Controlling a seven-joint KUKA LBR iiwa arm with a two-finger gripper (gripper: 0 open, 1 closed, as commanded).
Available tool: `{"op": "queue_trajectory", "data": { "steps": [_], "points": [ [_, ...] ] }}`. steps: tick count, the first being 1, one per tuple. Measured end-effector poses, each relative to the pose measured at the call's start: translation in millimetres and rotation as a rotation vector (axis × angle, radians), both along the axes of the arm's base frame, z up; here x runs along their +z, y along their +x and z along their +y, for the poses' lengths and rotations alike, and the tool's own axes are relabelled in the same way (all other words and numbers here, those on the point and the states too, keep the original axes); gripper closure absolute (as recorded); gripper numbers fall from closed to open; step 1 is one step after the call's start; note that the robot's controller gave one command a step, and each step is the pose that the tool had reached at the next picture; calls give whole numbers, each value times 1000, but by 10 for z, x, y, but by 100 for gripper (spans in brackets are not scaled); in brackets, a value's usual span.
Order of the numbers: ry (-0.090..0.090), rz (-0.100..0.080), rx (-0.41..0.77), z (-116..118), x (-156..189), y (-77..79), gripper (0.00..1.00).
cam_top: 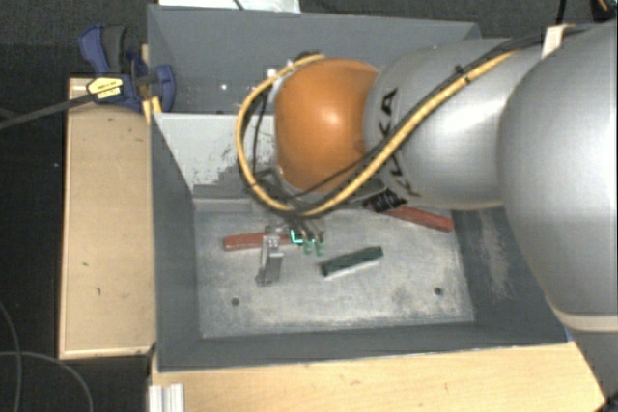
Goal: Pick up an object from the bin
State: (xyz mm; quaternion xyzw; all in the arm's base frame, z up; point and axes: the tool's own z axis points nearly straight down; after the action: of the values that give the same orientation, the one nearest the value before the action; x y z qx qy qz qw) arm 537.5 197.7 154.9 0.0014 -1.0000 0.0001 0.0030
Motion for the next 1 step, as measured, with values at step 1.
{"op": "queue_trajectory", "data": {
  "steps": [1],
  "points": [
    [-1, -1, 160, -97, -880, 256, 0]
  ]
}}
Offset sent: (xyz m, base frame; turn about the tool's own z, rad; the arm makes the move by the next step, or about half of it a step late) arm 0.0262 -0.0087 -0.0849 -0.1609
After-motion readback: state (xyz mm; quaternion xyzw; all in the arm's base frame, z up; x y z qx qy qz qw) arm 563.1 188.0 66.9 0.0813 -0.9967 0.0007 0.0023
